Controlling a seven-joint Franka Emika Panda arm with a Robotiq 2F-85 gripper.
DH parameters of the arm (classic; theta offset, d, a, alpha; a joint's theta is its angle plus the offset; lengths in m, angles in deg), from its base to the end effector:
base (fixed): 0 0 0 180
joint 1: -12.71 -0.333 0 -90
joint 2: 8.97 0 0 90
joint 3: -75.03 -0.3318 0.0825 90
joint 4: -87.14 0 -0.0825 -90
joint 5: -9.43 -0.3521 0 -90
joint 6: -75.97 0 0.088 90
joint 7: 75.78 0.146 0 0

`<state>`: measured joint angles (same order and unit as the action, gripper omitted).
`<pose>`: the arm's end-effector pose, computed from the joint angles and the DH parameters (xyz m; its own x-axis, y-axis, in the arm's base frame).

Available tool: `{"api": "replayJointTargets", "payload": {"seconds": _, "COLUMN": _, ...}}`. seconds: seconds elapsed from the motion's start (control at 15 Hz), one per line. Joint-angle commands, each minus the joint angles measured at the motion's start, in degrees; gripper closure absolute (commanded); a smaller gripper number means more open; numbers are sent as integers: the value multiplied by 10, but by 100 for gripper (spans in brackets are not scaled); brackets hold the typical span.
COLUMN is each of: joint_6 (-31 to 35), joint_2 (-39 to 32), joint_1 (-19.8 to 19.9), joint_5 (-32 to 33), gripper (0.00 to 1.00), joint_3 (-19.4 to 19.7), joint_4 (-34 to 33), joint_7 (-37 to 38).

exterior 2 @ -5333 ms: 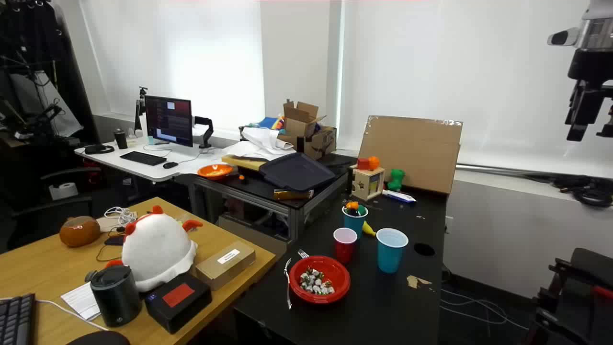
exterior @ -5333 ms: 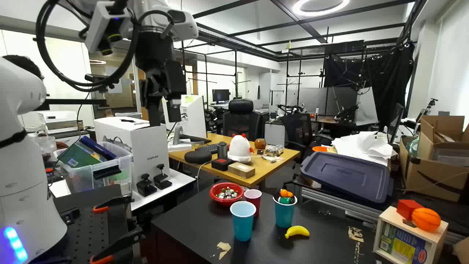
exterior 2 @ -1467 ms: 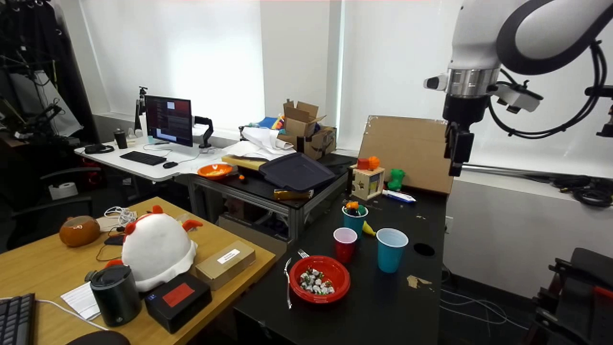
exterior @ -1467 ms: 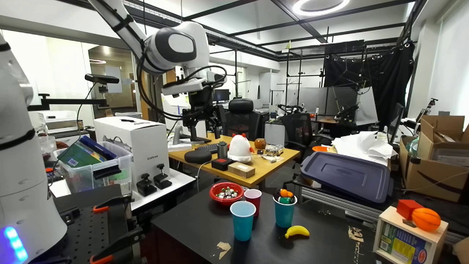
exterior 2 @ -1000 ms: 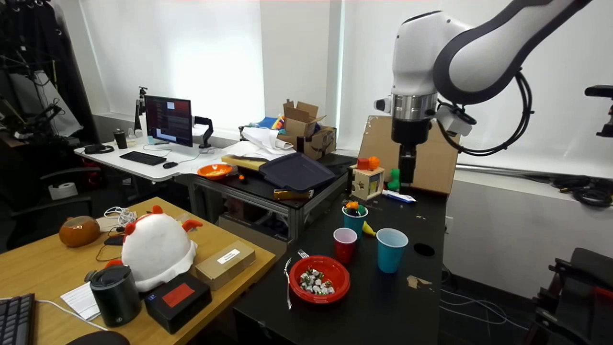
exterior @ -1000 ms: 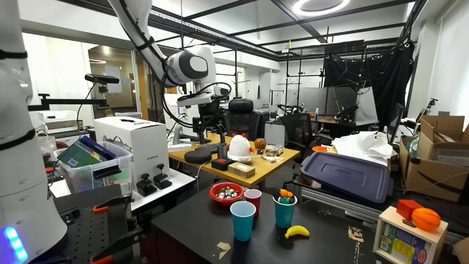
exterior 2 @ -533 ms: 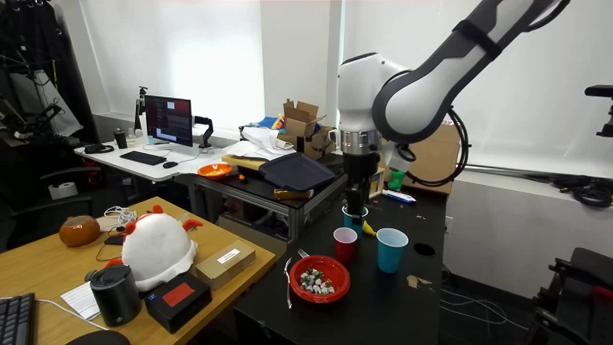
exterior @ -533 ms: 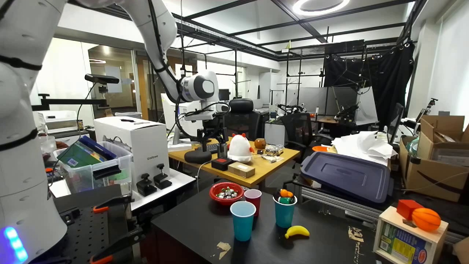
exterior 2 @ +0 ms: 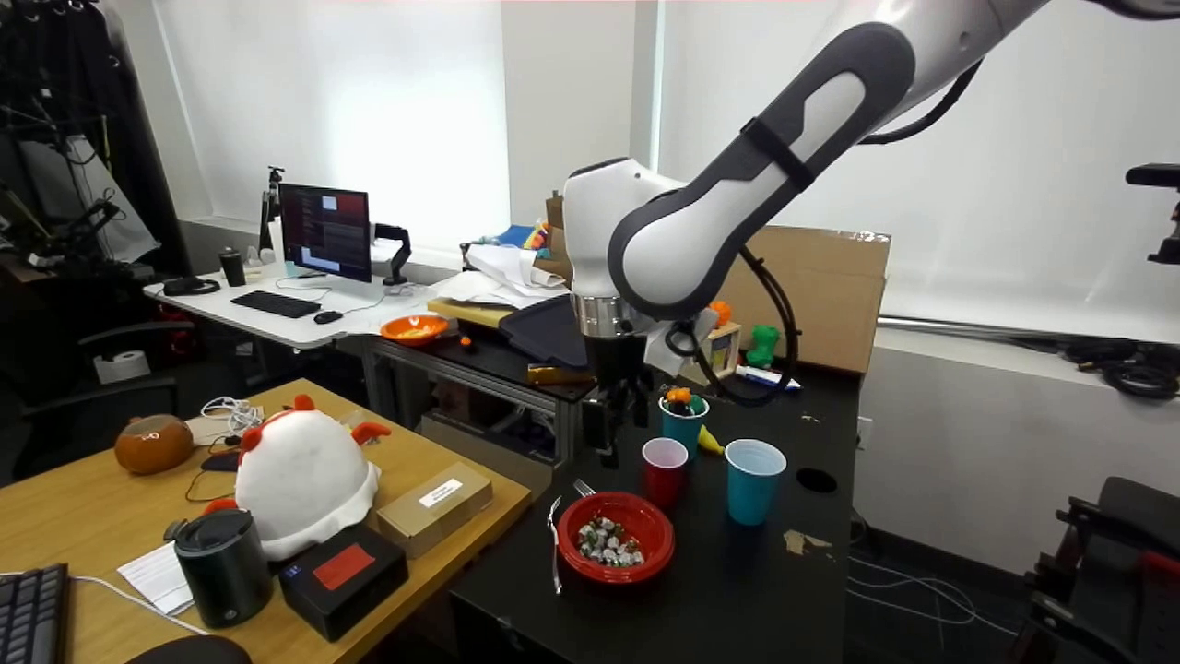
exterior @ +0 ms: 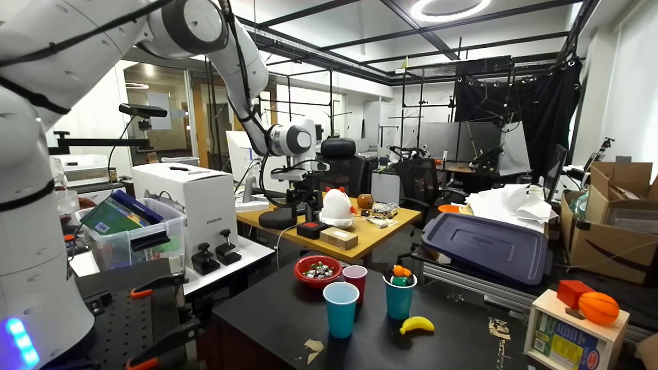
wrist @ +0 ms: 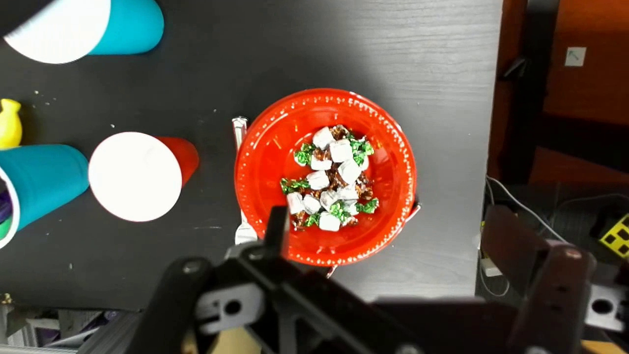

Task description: Pick up some candy from the red bowl and place it inside the blue cup on the left

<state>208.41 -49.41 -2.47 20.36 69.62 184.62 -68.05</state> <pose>0.6132 0.2153 0.1740 0.9405 0.3292 -0.0836 0.3356 -0.9387 0.0791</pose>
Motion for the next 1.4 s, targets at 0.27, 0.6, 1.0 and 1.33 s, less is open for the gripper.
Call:
{"api": "replayJointTargets", "payload": {"seconds": 0.27, "joint_6": -88, "joint_2": -158, "joint_1": -14, "joint_5": -43, "gripper": 0, "joint_3": 36, "joint_4": -205, "joint_7": 92}}
{"api": "replayJointTargets", "payload": {"seconds": 0.6, "joint_6": -132, "joint_2": -257, "joint_1": -2, "joint_5": -95, "gripper": 0, "joint_3": 32, "joint_4": -306, "joint_7": 132}}
{"api": "replayJointTargets", "payload": {"seconds": 1.0, "joint_6": -145, "joint_2": -350, "joint_1": 17, "joint_5": -171, "gripper": 0, "joint_3": 14, "joint_4": -393, "joint_7": 144}}
{"api": "replayJointTargets", "payload": {"seconds": 1.33, "joint_6": -132, "joint_2": -395, "joint_1": 39, "joint_5": -216, "gripper": 0, "joint_3": -3, "joint_4": -441, "joint_7": 132}}
